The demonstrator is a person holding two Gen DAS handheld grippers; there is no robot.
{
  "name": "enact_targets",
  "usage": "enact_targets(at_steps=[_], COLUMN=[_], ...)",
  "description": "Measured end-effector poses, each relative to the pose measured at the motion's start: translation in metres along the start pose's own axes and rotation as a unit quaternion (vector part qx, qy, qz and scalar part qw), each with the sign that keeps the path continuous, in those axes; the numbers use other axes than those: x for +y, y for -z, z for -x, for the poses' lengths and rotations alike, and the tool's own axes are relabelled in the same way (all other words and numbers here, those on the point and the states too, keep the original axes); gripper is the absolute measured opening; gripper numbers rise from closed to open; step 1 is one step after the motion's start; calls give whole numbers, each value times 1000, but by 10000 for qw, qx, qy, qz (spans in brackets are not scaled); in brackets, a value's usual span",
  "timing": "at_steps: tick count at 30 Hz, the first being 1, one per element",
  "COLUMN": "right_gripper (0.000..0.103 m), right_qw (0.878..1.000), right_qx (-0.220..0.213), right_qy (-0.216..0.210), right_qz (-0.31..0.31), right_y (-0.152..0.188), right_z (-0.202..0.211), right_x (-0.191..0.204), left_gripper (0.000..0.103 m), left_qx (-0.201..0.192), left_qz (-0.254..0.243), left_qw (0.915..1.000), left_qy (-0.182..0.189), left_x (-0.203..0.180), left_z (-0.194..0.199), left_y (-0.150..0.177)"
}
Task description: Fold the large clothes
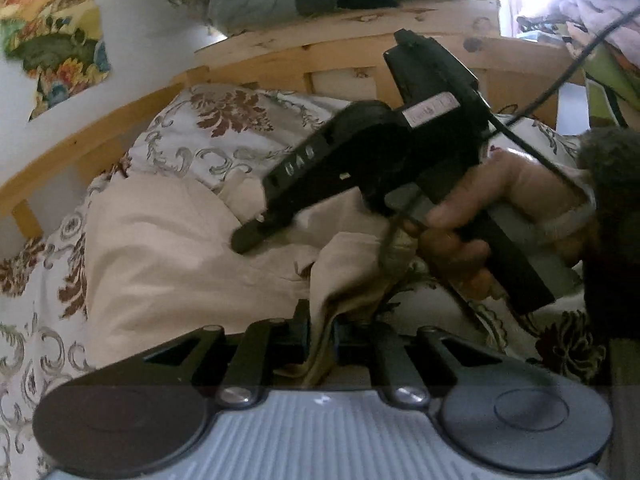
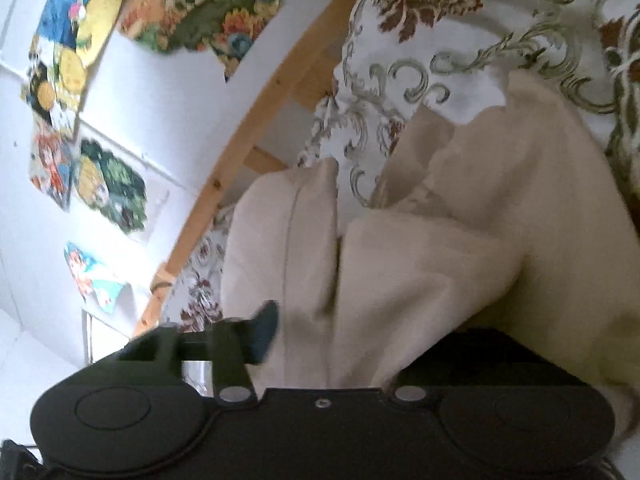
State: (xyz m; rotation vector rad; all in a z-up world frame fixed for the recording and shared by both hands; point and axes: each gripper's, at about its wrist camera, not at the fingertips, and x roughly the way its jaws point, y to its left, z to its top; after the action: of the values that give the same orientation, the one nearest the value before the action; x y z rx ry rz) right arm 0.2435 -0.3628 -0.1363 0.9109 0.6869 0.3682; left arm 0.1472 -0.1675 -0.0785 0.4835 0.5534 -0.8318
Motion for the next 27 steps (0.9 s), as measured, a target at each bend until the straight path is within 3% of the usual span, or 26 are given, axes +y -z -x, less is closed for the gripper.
enact_targets(at_steps=[1, 3, 5, 6, 9, 12, 14, 18, 22, 24, 27], right_gripper=[17, 13, 9, 7, 3, 2, 1, 1, 2, 2, 3], right_qw=[9998, 9988, 9977, 9964, 9898, 9787, 9691, 9721, 9746, 9765, 9813], right_qx=[47, 21, -79, -163, -376, -642, -814, -786, -718, -709, -691], right_qy=[70, 129, 180, 266, 539, 871, 1122, 1067, 1024, 1022, 914], right_qz=[165, 471, 642, 791, 1264, 1746, 2042, 1935, 1857, 1760, 1550], right_y=[2, 4, 5, 5, 6, 8, 8, 5, 4, 4, 3], right_z=[-2, -2, -1, 1, 7, 14, 18, 20, 17, 17, 17], right_x=[4, 12, 17, 21, 33, 45, 51, 44, 42, 39, 35], left_gripper=[17, 31, 61, 65, 72, 73, 73, 73, 72, 69, 62], left_qx=[-4, -88, -215, -318, -560, -762, -944, -1253, -1120, -876, -411], left_qz=[58, 172, 328, 440, 644, 897, 1304, 2590, 3571, 4056, 4562], left_qw=[10000, 9998, 9989, 9980, 9958, 9931, 9866, 9556, 9222, 9054, 8872], left_qy=[7, 40, 263, 317, 344, -16, -260, -634, -973, -902, -551], left_x=[2, 5, 9, 11, 18, 29, 44, 88, 139, 165, 191], left_z=[2, 10, 21, 30, 53, 71, 82, 93, 78, 60, 34], left_y=[1, 4, 7, 9, 14, 19, 22, 30, 41, 48, 60])
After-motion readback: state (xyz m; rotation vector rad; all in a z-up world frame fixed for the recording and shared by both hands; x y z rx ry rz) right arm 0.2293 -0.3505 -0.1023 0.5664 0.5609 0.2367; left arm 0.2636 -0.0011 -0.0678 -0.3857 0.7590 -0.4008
